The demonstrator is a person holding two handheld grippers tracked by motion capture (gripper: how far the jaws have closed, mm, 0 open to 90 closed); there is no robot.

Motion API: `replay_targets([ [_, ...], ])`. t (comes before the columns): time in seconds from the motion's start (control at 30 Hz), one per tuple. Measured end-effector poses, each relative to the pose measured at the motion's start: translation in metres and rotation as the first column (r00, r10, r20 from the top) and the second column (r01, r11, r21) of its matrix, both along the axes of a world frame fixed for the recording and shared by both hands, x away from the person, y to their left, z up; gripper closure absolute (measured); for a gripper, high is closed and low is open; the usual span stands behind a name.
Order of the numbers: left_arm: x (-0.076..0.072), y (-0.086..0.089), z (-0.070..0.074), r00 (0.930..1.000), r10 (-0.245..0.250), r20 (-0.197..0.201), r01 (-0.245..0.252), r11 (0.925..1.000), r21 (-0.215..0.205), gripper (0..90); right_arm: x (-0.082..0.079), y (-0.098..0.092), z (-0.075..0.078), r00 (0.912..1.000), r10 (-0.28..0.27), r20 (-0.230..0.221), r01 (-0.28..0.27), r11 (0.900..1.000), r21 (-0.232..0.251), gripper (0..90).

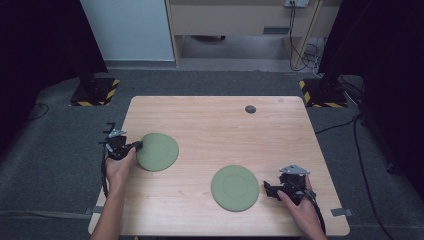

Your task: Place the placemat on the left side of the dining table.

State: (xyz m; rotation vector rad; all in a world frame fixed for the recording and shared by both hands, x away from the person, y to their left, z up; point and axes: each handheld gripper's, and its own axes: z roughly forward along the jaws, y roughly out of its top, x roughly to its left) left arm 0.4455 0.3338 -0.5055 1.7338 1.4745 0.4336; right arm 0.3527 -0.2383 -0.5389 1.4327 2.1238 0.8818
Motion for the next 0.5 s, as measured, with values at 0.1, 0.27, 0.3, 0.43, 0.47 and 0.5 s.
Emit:
replay_targets([
  [0.1,-0.0002,0.0014,0.0003,1.0000,0.000,0.000,0.000,1.0000,0.007,84.6,0.0000,0.0000,0.0000,1.0000,0.000,0.000,0.000,1.000,0.000,1.0],
  [0.27,-0.0002,0.0030,-0.0003,1.0000,0.003,-0.004,-0.003,0.9998,0.020,84.3,0.0000,0.0000,0.0000,1.0000,0.000,0.000,0.000,1.000,0.000,1.0],
  [0.3,-0.0001,0.0035,-0.0006,1.0000,0.005,-0.004,-0.005,0.9998,0.019,84.3,0.0000,0.0000,0.0000,1.0000,0.000,0.000,0.000,1.000,0.000,1.0],
  [0.43,0.0002,0.0077,-0.0021,0.9999,0.015,-0.009,-0.015,0.9998,0.017,84.1,0.0000,0.0000,0.0000,1.0000,0.001,0.000,-0.001,1.000,0.000,1.0],
  [0.47,0.0001,0.0088,-0.0024,0.9998,0.016,-0.010,-0.016,0.9997,0.017,84.0,0.0000,0.0001,0.0000,1.0000,0.002,0.000,-0.002,1.000,0.000,1.0],
  [0.5,0.0000,0.0093,-0.0024,0.9998,0.017,-0.010,-0.017,0.9997,0.018,84.0,-0.0001,0.0003,0.0000,1.0000,0.003,-0.001,-0.003,1.000,0.001,0.9],
])
